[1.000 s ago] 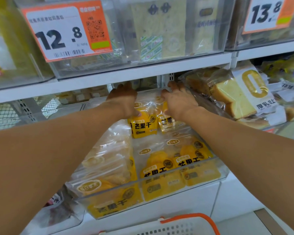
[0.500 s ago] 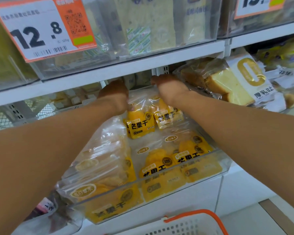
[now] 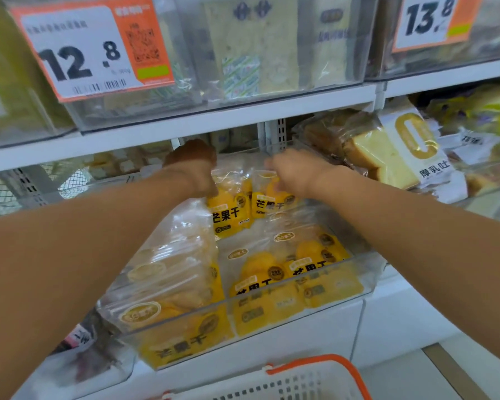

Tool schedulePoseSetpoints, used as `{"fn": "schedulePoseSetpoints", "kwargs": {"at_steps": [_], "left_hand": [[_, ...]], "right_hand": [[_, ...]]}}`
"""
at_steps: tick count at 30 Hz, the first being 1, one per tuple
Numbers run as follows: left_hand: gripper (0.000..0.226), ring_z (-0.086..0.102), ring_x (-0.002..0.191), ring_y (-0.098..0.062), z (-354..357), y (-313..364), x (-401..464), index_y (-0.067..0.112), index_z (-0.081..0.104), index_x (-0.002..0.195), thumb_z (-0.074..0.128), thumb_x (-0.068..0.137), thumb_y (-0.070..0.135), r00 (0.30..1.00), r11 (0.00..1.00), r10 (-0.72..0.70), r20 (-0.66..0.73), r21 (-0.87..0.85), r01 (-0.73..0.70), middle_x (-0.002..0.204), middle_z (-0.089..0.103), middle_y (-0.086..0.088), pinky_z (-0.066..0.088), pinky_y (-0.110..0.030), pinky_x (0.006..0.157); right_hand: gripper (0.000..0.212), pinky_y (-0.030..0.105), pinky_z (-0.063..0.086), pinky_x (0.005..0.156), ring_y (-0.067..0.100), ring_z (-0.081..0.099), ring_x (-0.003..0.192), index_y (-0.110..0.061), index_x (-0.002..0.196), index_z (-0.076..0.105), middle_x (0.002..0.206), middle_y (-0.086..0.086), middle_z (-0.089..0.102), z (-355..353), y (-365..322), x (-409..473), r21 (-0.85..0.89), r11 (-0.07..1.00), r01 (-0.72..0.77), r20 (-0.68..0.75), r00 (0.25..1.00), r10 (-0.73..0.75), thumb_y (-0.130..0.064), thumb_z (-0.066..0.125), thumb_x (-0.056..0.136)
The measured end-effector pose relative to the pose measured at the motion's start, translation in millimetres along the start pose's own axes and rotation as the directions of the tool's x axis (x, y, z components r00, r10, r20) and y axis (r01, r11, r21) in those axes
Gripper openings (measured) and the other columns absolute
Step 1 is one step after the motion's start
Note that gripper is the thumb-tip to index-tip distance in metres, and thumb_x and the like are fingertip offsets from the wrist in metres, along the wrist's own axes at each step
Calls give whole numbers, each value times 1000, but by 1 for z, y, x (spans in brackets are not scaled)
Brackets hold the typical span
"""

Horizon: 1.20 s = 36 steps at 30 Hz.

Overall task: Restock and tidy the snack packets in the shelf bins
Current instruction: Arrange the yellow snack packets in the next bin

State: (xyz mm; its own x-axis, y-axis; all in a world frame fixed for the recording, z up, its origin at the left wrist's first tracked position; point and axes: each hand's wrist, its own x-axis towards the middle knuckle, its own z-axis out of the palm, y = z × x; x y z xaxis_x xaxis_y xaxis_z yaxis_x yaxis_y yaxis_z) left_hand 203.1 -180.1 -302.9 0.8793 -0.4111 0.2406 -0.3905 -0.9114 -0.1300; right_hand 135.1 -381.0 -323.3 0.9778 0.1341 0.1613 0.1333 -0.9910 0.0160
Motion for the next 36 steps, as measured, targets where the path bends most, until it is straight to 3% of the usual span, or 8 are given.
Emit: {"fn": "schedulePoseSetpoints", "kwargs": {"at_steps": [5,9,14,22,27,32,34,36], "left_hand": [[83,58,106,-31,3,6,-5,16,49,126,92,60,42,999,997,36,6,74,-37,120,59,-10,51,-37,81],[69,58,103,-29,1,5,-1,14,58,118,89,64,45,997,998,24,76,63,-29,115,62,-10,52,-36,85],[65,55,108,-26,0,-2,0,18,63,119,91,64,38,992,991,88,95,-113,-78,116,55,-2,42,-26,81],[24,55,76,-7,-10,-3,2,22,68,84,79,75,3,999,865,12,-52,-501,-36,78,63,10,33,-2,54],[17,63,83,-13,-7,-9,0,23,68,78,83,78,14,999,766,-7,35,-642,28,83,66,5,51,-19,71],[12,60,105,-18,-17,6,-4,22,63,106,61,96,29,986,658,-78,150,-735,164,114,60,-2,61,-34,78],[23,59,108,-18,-24,13,-8,22,58,115,61,95,33,983,701,-21,182,-698,145,124,57,-4,57,-31,81],[68,51,126,-20,-26,15,-9,20,39,145,71,88,37,953,818,63,296,-563,120,147,44,-5,47,-26,93]], "right_hand": [[11,37,47,73,33,59,86,-15,85,56,85,7,56,-16,-9,-10,-70,997,8,-162,987,-19,-9,64,90],[23,33,37,61,22,50,70,-20,76,49,72,-2,50,-45,-10,-29,-80,994,80,-195,976,-94,-14,68,88],[22,33,40,63,17,53,67,-13,82,61,72,0,57,-53,-7,-32,243,948,204,18,977,-214,-26,78,85],[47,36,40,63,11,44,60,-30,62,37,59,-6,43,-17,-13,-12,354,897,266,-277,945,-171,-21,77,84],[16,37,50,75,28,63,93,-25,98,66,93,1,65,11,-41,-3,202,972,121,-151,984,-91,-28,75,86],[76,38,49,89,33,57,115,-13,131,49,133,13,48,17,-40,4,357,924,-137,-258,936,238,-37,89,72],[106,40,47,102,36,51,127,-8,142,33,145,16,35,23,-36,8,599,765,-236,-149,906,396,-36,95,62],[127,43,44,110,33,42,139,-10,154,17,155,15,32,31,-31,13,762,570,-309,66,912,406,-36,97,58]]}}
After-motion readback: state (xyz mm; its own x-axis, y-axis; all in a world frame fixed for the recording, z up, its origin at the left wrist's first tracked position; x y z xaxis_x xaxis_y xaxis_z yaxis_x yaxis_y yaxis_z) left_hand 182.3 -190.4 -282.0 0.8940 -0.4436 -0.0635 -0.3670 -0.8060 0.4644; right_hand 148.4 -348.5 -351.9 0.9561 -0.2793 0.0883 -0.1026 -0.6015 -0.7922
